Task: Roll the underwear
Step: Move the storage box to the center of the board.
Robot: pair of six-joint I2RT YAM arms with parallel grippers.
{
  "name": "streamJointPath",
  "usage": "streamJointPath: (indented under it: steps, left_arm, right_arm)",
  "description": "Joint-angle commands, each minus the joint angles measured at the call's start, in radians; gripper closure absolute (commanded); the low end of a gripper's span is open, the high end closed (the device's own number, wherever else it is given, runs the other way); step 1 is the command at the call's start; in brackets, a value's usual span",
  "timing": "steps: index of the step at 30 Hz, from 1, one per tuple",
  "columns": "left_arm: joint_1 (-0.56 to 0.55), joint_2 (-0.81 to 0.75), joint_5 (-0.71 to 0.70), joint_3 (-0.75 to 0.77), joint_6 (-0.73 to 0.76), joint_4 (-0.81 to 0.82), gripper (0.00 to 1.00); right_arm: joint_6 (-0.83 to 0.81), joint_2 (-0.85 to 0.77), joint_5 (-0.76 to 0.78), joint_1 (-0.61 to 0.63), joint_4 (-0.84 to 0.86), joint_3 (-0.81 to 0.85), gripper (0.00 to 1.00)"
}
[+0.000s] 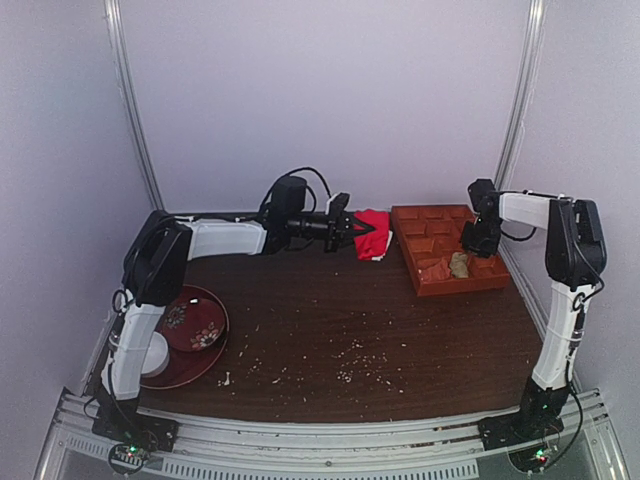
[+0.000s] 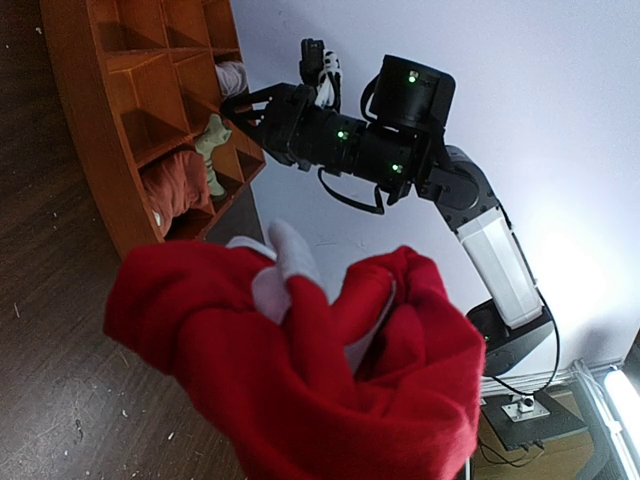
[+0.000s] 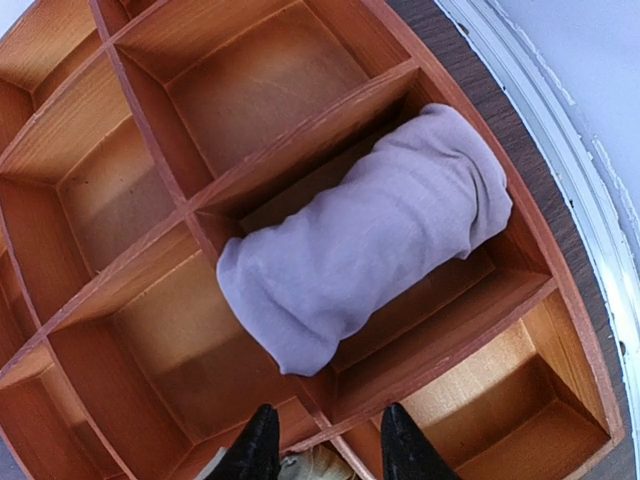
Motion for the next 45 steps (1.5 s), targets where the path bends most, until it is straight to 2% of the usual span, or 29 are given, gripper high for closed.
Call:
streamJointPath:
  steps: [1,11,18,32,45]
  left_arm:
    - [0.007,-0.033,0.027,-0.001,-0.008,0.072,1.00]
    - [0.012,-0.045,0.026,-0.026,-0.016,0.086,1.00]
    - [0.016,-0.050,0.025,-0.043,-0.019,0.099,1.00]
    - [0.015,-0.049,0.024,-0.048,-0.034,0.119,1.00]
    - [0.042,-0.107,0.021,-0.122,-0.022,0.127,1.00]
  right_arm:
    - [0.015,0.028,0.014,-0.003,-0.001,-0.004,0.65]
    - [0.015,0.035,0.009,-0.004,-0.004,-0.032,0.65]
    - [0.028,-0.138,-0.051,-0.002,0.173,-0.248,0.63]
    - [0.003,-0.152,-0.158,0.015,0.117,-0.233,0.66]
    - [0.017,-0.137,-0.193,0.148,0.083,-0.221,0.66]
